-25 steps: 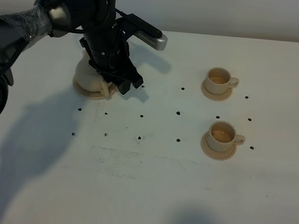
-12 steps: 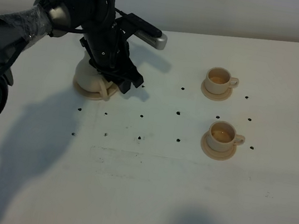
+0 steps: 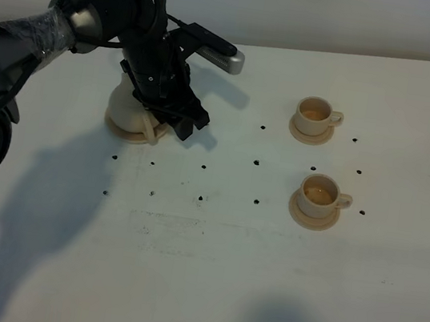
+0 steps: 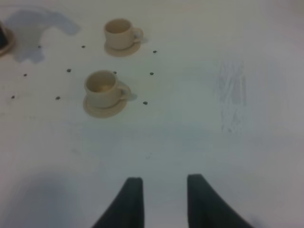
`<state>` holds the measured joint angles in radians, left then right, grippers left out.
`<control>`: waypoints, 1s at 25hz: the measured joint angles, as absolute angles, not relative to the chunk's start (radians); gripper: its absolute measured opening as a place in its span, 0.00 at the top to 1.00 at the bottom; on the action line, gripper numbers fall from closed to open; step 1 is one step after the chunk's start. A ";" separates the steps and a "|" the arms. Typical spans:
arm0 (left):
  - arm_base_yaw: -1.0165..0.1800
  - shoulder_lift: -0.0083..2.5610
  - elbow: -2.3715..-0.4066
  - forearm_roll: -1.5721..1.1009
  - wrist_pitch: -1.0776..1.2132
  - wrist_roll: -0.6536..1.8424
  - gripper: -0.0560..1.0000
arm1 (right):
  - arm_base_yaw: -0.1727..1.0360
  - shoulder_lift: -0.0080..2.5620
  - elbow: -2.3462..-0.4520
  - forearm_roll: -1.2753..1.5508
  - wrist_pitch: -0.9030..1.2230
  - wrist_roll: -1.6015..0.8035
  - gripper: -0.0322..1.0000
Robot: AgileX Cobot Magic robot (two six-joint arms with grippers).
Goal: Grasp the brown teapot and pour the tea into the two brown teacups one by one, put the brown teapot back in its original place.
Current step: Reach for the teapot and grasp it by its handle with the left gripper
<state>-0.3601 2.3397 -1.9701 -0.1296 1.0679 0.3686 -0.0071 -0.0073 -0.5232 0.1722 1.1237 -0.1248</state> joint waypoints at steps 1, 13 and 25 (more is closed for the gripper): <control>-0.360 2.340 -1.970 -0.123 1.078 0.369 0.52 | -0.007 -0.007 -0.523 0.172 1.124 -0.125 0.75; -0.360 2.340 -1.970 -0.054 1.171 0.369 0.52 | -0.007 -0.007 -0.523 0.172 1.124 -0.125 0.75; -0.357 2.340 -1.970 -0.008 1.193 0.418 0.52 | -0.007 -0.007 -0.523 0.172 1.124 -0.125 0.75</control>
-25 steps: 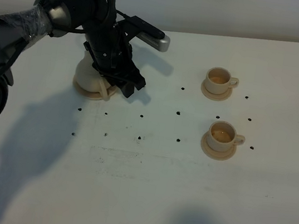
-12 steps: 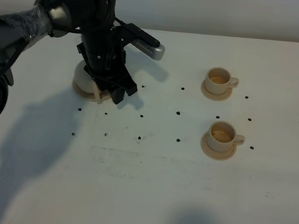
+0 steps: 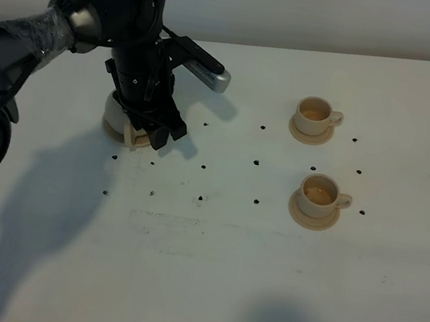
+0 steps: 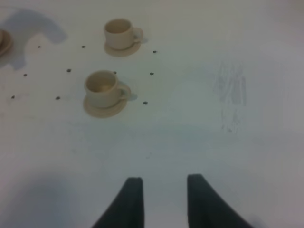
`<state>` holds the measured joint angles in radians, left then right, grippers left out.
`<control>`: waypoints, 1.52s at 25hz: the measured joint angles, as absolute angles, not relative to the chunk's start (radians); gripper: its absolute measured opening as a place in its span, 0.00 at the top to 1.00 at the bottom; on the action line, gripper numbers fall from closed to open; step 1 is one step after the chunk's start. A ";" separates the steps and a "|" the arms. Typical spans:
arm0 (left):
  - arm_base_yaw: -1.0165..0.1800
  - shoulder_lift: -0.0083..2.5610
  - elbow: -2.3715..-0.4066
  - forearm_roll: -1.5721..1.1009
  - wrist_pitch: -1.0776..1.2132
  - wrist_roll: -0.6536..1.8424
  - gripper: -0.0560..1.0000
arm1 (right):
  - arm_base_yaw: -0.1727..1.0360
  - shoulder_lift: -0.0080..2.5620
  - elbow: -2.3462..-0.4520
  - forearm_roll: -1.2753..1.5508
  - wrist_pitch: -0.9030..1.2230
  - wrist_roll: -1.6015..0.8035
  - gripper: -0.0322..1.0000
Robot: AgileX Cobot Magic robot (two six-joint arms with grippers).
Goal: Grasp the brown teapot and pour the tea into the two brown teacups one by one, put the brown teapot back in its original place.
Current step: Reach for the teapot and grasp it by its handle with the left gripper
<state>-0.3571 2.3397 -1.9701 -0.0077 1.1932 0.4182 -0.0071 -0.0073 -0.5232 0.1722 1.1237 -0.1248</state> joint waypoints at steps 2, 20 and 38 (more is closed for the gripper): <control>-0.357 2.340 -1.970 -0.009 1.193 0.422 0.52 | -0.007 -0.007 -0.523 0.172 1.124 -0.125 0.75; -0.398 2.177 -1.817 -0.092 1.065 0.458 0.52 | -0.007 -0.007 -0.523 0.172 1.124 -0.125 0.75; -0.392 2.012 -1.380 -0.051 0.711 0.482 0.52 | -0.007 -0.007 -0.523 0.172 1.124 -0.125 0.75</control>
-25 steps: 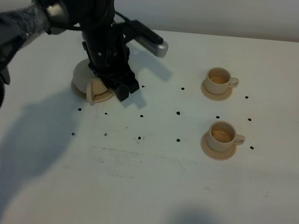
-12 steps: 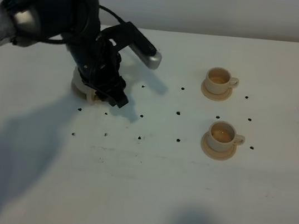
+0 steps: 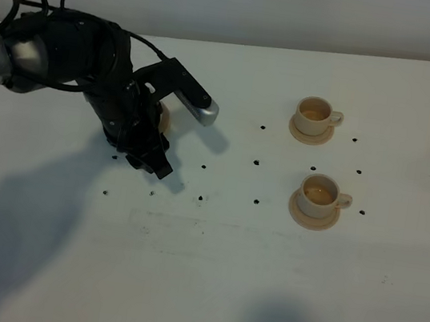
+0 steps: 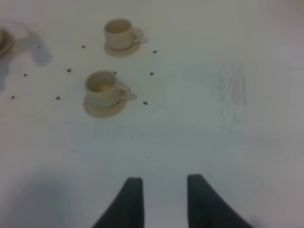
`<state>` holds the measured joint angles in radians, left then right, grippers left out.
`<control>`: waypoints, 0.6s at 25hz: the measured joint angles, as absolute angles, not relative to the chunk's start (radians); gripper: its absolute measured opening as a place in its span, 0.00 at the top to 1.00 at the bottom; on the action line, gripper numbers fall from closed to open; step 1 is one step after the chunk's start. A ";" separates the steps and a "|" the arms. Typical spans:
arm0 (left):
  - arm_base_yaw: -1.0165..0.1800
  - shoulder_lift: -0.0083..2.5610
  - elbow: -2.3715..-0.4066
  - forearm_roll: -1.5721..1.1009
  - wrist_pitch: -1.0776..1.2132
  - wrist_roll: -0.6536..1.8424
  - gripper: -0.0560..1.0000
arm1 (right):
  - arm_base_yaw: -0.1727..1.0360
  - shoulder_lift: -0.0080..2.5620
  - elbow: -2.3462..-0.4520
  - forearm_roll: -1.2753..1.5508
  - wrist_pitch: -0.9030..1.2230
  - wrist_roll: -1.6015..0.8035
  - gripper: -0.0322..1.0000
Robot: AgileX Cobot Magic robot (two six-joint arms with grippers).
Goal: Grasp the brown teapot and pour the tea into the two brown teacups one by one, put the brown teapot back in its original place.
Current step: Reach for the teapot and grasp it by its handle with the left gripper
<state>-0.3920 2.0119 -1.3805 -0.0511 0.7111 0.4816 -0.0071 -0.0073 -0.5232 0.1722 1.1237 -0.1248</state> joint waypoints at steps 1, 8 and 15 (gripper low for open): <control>-0.392 2.012 -1.378 -0.052 0.703 0.475 0.52 | -0.007 -0.007 -0.523 0.172 1.124 -0.125 0.75; -0.392 2.012 -1.375 -0.039 0.634 0.367 0.52 | -0.007 -0.007 -0.523 0.172 1.124 -0.125 0.75; -0.392 2.034 -1.375 -0.032 0.625 0.269 0.52 | -0.007 -0.007 -0.523 0.172 1.124 -0.125 0.75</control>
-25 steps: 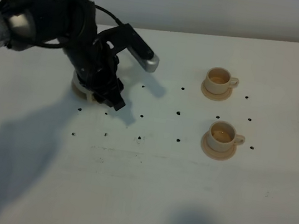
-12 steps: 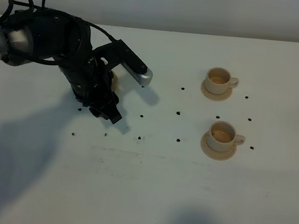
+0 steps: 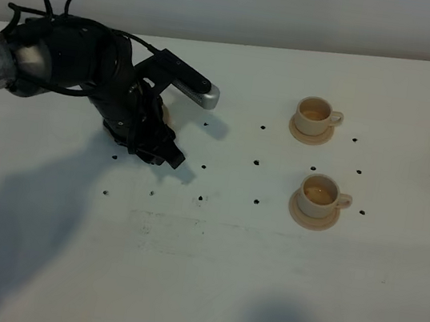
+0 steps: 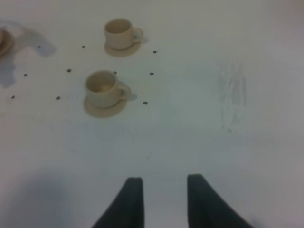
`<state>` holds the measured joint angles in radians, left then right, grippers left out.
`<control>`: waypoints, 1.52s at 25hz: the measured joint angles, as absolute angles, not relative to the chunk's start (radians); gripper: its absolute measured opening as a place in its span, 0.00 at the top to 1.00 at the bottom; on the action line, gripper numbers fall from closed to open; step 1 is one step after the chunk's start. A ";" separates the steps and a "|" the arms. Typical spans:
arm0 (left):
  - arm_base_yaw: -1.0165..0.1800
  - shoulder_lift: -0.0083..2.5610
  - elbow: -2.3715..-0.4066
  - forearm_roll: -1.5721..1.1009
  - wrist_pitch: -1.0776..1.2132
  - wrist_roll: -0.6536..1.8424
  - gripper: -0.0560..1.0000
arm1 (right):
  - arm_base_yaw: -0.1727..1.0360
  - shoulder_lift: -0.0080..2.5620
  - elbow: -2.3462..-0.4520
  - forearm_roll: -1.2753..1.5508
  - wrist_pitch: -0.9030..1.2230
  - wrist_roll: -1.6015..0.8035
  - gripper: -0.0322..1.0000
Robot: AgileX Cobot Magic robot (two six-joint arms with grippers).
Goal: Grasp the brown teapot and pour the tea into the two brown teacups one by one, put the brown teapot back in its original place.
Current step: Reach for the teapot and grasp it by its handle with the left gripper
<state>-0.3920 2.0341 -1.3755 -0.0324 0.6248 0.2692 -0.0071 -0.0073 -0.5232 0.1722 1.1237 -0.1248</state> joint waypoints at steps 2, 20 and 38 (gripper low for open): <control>-0.392 2.042 -1.375 -0.032 0.624 0.231 0.52 | -0.007 -0.007 -0.523 0.172 1.124 -0.125 0.75; -0.375 2.051 -1.354 0.015 0.586 0.090 0.52 | -0.007 -0.007 -0.523 0.172 1.124 -0.125 0.75; -0.335 2.051 -1.326 0.038 0.596 0.088 0.56 | -0.007 -0.007 -0.523 0.172 1.124 -0.125 0.75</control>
